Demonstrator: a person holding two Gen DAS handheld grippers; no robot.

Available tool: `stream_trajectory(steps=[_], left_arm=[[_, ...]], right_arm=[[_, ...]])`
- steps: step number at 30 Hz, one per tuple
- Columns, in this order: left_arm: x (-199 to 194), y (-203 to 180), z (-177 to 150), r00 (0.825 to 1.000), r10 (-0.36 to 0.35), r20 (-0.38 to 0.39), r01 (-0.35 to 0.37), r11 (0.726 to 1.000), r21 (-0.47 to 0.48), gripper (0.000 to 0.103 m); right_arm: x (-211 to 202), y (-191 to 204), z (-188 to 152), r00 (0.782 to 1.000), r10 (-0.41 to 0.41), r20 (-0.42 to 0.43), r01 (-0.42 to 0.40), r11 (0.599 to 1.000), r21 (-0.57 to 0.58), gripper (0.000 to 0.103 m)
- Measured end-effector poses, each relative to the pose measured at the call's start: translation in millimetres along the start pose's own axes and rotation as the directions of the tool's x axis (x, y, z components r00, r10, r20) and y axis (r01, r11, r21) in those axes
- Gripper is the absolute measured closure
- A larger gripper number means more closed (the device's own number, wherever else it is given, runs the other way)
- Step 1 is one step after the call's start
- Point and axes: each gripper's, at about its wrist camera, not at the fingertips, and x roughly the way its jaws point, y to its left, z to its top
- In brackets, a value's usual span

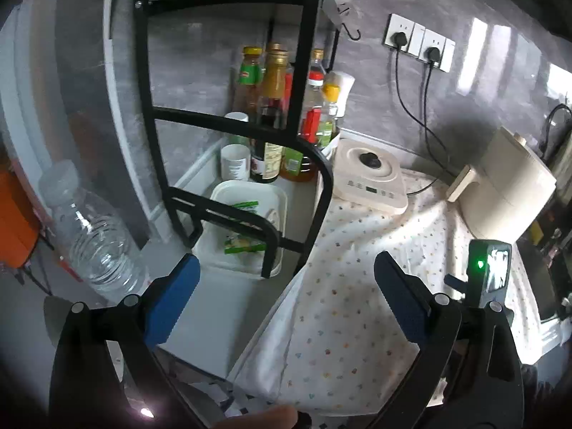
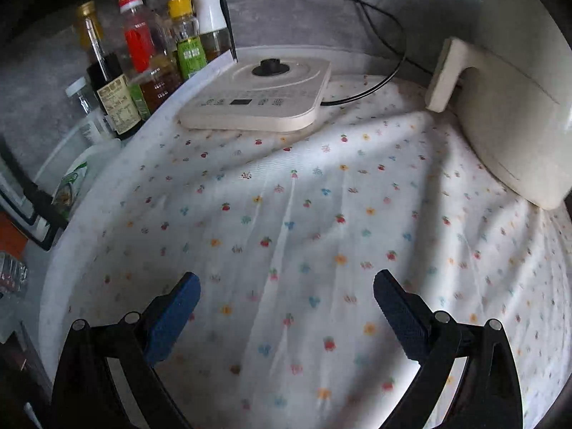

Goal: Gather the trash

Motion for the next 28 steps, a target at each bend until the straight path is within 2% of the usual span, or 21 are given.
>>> stream_trajectory(steps=[6, 16, 22, 28], left_arm=[[13.4, -3.1, 3.1, 1.000, -0.023, -0.006, 0.023, 1.000, 0.014, 0.006], [24.7, -5.4, 14.2, 1.000, 0.000, 0.004, 0.000, 1.000, 0.016, 0.006], [27.0, -0.6, 19.1, 1.000, 0.023, 0.019, -0.023, 1.000, 0.020, 0.006], [23.7, 6.5, 23.3, 1.000, -0.003, 0.023, 0.003, 1.000, 0.015, 0.006]], right_arm=[[0.3, -9.2, -6.5, 0.999, -0.037, -0.008, 0.037, 0.999, 0.013, 0.008], [37.0, 3.8, 19.4, 0.996, -0.086, -0.022, 0.085, 0.995, -0.059, 0.008], [51.3, 5.7, 29.8, 0.999, -0.044, 0.000, 0.044, 0.999, -0.012, 0.007], [52.6, 7.7, 29.4, 0.999, -0.046, 0.001, 0.046, 0.999, -0.012, 0.007]])
